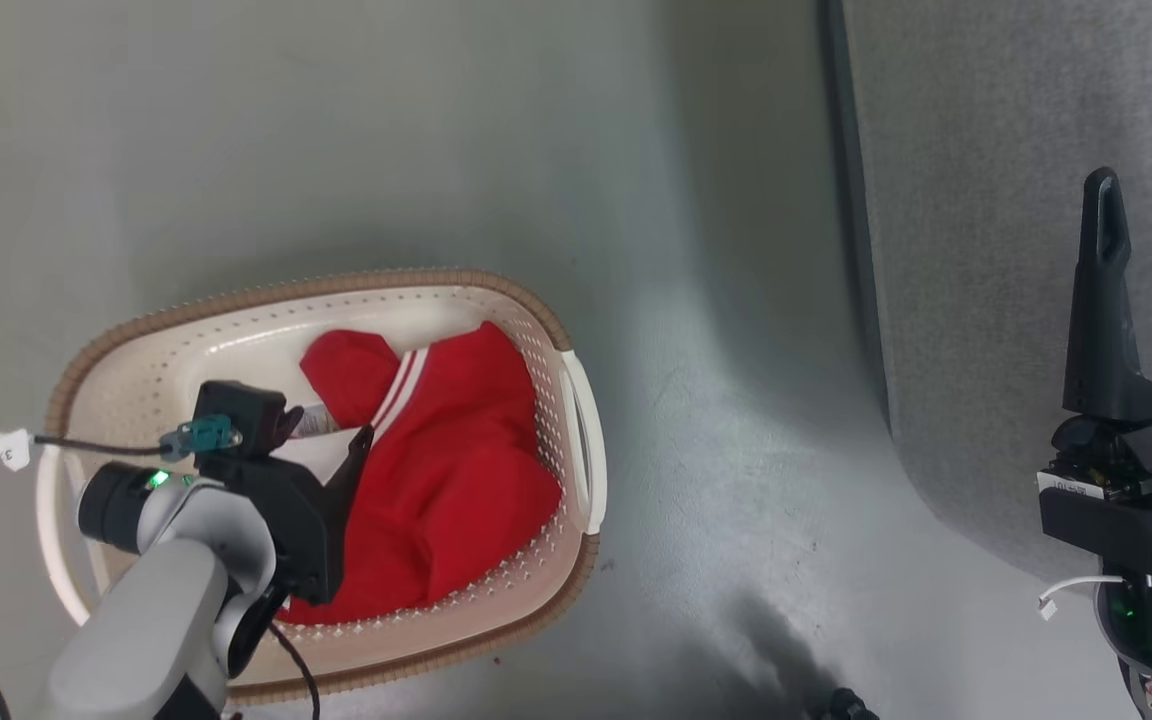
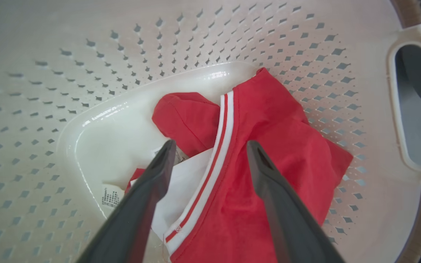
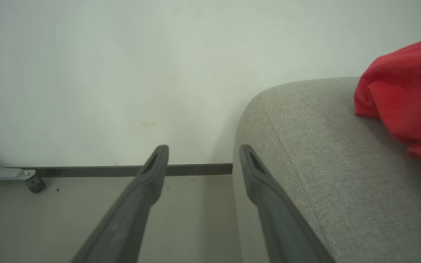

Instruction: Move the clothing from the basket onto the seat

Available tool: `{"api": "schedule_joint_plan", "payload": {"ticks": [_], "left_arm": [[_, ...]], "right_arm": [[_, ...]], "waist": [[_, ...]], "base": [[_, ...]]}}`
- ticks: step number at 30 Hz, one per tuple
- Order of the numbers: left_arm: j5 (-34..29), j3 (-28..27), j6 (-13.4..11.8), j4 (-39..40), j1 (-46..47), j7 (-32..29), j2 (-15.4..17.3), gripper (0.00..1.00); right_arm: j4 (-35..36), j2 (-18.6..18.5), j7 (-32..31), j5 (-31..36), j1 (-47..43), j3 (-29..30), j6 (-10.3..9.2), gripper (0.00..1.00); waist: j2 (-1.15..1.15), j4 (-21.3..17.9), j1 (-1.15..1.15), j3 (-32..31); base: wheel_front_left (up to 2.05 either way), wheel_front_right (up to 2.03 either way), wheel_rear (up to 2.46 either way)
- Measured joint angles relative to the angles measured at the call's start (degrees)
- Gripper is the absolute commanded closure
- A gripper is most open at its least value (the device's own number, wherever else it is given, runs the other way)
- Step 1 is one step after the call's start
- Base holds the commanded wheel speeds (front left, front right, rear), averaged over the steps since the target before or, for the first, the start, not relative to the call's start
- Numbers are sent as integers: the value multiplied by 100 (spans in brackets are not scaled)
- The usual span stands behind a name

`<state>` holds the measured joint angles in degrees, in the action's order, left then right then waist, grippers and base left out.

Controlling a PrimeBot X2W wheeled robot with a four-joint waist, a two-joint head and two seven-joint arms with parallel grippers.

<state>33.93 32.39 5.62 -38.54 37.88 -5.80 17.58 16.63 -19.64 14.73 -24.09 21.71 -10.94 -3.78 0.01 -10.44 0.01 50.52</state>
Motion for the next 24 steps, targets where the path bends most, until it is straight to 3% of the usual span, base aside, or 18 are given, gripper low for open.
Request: {"api": "schedule_joint_plan", "payload": {"ticks": [12,24], "left_arm": [[-154,160,53,-687,551,-169,-143,0],[-204,520,145,-1287,709,-367,-303,0]], "right_arm": [[246,148,0,224,119,-65,1,0],[331,236,0,334,82,-96,11,0]], "waist": [[0,-83,0,574],[-1,-161,-1,761]], "base": [[0,0,0],[0,0,0]]}}
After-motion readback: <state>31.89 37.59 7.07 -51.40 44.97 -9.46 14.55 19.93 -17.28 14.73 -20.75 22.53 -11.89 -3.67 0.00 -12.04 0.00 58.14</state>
